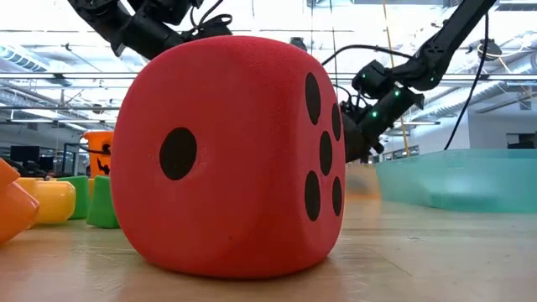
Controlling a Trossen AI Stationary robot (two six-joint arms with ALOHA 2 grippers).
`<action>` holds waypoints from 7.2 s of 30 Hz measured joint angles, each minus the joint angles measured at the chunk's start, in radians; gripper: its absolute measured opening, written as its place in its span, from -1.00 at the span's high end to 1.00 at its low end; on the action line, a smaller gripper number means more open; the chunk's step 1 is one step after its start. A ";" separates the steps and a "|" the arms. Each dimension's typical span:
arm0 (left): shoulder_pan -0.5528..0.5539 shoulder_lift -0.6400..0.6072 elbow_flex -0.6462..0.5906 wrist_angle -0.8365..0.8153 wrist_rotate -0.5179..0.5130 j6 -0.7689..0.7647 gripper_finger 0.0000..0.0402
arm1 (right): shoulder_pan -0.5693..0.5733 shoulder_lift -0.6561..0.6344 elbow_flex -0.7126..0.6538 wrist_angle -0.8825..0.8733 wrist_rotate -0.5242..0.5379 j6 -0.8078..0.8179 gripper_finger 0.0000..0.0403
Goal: Pick & Place Toys
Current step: Put the red game piece into the orange bin, then put the dark blue game piece into the orange bin
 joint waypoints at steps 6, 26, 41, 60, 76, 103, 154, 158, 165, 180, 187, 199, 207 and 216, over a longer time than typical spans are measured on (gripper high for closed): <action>0.000 0.025 0.000 -0.096 -0.001 -0.036 -0.83 | 0.054 -0.114 0.000 -0.009 -0.027 -0.016 -0.41; 0.074 0.331 0.000 -0.043 -0.039 -0.032 -0.83 | 0.263 -0.278 0.000 -0.012 -0.050 -0.019 -0.32; 0.070 0.394 0.003 0.042 0.038 -0.031 0.21 | 0.331 -0.278 0.000 -0.028 -0.050 -0.010 -0.26; -0.025 0.299 0.187 0.041 0.181 0.109 0.33 | 0.569 -0.277 -0.108 -0.030 -0.049 -0.218 -0.26; -0.060 0.291 0.282 -0.005 0.180 0.170 0.33 | 0.613 -0.151 -0.205 0.403 -0.084 -0.100 -0.17; -0.057 0.230 0.282 -0.119 0.180 0.118 -0.77 | 0.549 -0.296 -0.203 0.185 -0.065 -0.148 0.53; -0.060 0.300 0.280 -0.759 -0.043 -0.766 -0.97 | 0.299 -0.586 -0.204 -0.026 0.080 -0.075 -0.31; -0.060 0.346 0.280 -0.765 0.036 -0.840 -0.97 | 0.333 -0.579 -0.204 -0.045 0.108 -0.075 -0.27; -0.061 0.362 0.282 -0.845 0.101 -0.949 -0.97 | 0.366 -0.579 -0.204 -0.064 0.108 -0.071 -0.22; -0.061 0.357 0.281 -0.882 0.101 -0.957 0.23 | 0.366 -0.579 -0.228 -0.043 0.108 -0.074 -0.13; -0.049 0.353 0.279 -0.838 0.076 -0.781 0.31 | 0.366 -0.579 -0.238 -0.022 0.105 -0.074 -0.12; -0.054 0.280 0.281 -0.287 0.098 -0.323 0.31 | 0.378 -0.557 -0.238 0.000 -0.028 -0.086 -0.12; -0.056 0.280 0.281 -0.038 0.169 -0.153 0.31 | 0.470 -0.430 -0.239 0.122 -0.028 -0.120 -0.13; -0.060 0.280 0.280 -0.061 0.206 -0.160 0.31 | 0.544 -0.244 -0.241 0.367 -0.160 -0.094 -0.26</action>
